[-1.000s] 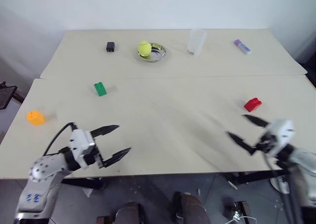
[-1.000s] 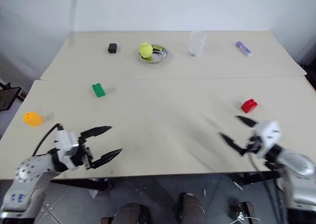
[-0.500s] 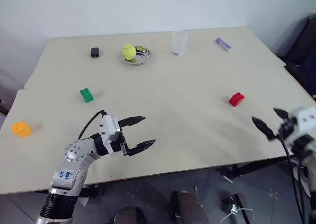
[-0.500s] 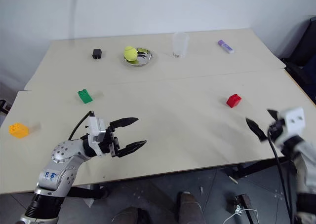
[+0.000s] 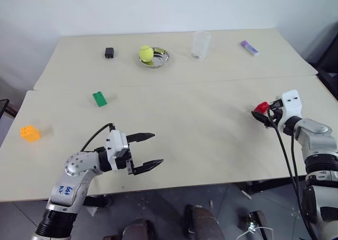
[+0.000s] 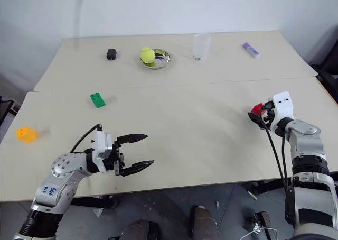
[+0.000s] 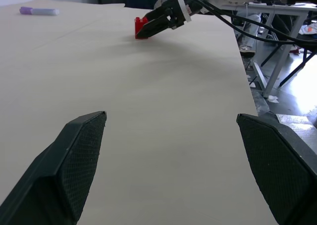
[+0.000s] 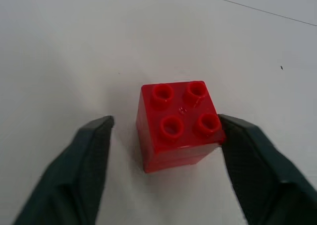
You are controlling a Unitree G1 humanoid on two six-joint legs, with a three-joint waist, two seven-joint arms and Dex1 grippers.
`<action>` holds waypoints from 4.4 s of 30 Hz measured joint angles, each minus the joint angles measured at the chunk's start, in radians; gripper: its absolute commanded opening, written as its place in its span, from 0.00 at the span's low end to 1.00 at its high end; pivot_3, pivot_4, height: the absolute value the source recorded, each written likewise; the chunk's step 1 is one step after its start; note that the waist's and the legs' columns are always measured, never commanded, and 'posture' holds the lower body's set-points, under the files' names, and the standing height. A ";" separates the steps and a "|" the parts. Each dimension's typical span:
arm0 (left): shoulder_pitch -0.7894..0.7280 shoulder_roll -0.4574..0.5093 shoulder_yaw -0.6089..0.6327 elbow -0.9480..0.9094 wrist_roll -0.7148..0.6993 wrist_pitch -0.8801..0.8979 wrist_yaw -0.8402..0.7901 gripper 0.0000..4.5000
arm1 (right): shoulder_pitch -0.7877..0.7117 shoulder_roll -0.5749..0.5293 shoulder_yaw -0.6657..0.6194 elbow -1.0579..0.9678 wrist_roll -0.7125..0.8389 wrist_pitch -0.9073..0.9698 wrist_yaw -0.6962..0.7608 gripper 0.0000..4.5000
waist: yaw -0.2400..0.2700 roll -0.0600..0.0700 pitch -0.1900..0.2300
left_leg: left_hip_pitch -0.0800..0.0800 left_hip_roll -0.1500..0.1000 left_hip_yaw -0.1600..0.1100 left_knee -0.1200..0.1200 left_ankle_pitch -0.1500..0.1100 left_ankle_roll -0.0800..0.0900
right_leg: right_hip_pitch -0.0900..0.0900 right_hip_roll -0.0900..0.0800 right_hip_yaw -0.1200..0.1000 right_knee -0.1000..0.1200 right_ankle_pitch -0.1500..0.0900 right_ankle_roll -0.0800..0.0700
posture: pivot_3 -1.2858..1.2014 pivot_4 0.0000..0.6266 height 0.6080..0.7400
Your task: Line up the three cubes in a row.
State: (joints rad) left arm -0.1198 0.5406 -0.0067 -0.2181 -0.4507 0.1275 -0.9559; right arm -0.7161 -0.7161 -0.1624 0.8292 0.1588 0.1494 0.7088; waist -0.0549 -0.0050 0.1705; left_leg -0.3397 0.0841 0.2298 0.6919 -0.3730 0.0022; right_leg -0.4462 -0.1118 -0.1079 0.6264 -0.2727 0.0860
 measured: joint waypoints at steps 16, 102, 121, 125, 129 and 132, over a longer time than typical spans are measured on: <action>0.121 0.057 0.113 0.024 0.012 -0.014 0.022 1.00 | -0.029 0.102 0.273 -0.412 0.091 -0.060 0.644 0.33 | -0.004 0.001 0.001 | 0.004 0.002 -0.003 0.000 -0.001 -0.001 | -0.001 0.000 0.001 0.001 0.000 -0.001 | 0.52 0.24 1.00; -0.524 -0.234 0.269 0.695 0.199 -0.024 0.822 0.34 | 0.428 0.192 0.009 -0.710 0.314 -0.237 0.455 1.00 | 0.022 -0.007 0.003 | 0.001 0.002 0.004 0.003 -0.005 0.001 | 0.001 0.002 -0.005 0.000 0.002 0.003 | 0.52 0.24 1.00; -0.637 -0.121 -0.098 1.023 0.199 -0.297 -0.457 0.34 | 0.647 0.104 -0.062 -0.886 0.352 -0.187 0.427 1.00 | 0.022 -0.006 0.004 | -0.001 0.002 0.000 0.005 -0.006 -0.001 | 0.000 0.004 -0.005 -0.001 0.001 0.001 | 0.52 0.24 1.00; -0.674 -0.132 -0.100 1.085 0.228 -0.358 -0.473 0.34 | 0.656 0.104 -0.066 -0.910 0.356 -0.184 0.406 1.00 | 0.026 -0.007 0.004 | -0.001 0.002 -0.004 0.007 -0.006 0.000 | 0.001 0.002 -0.004 -0.002 0.001 0.001 | 0.52 0.24 1.00; -0.696 -0.154 -0.095 1.134 0.241 -0.389 -0.466 0.41 | 0.664 0.104 -0.064 -0.922 0.356 -0.183 0.389 1.00 | 0.029 -0.007 0.004 | -0.001 -0.001 -0.009 0.008 -0.006 0.002 | 0.001 -0.001 -0.004 -0.001 0.001 0.001 | 0.52 0.24 1.00; -0.689 -0.152 -0.090 1.130 0.244 -0.386 -0.477 0.62 | 0.662 0.104 -0.054 -0.931 0.358 -0.174 0.388 1.00 | 0.028 -0.007 0.004 | -0.002 -0.001 -0.009 0.008 -0.006 0.003 | 0.001 -0.001 -0.004 -0.001 0.001 0.002 | 0.52 0.24 1.00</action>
State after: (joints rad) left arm -0.8087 0.3886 -0.0963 0.9121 -0.2065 -0.2583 -1.4327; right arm -0.0543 -0.6116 -0.2166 -0.1019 0.5172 -0.0242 1.0969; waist -0.0269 -0.0122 0.1750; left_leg -0.3414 0.0835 0.2206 0.7002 -0.3791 0.0049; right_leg -0.4452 -0.1126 -0.1122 0.6251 -0.2719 0.0876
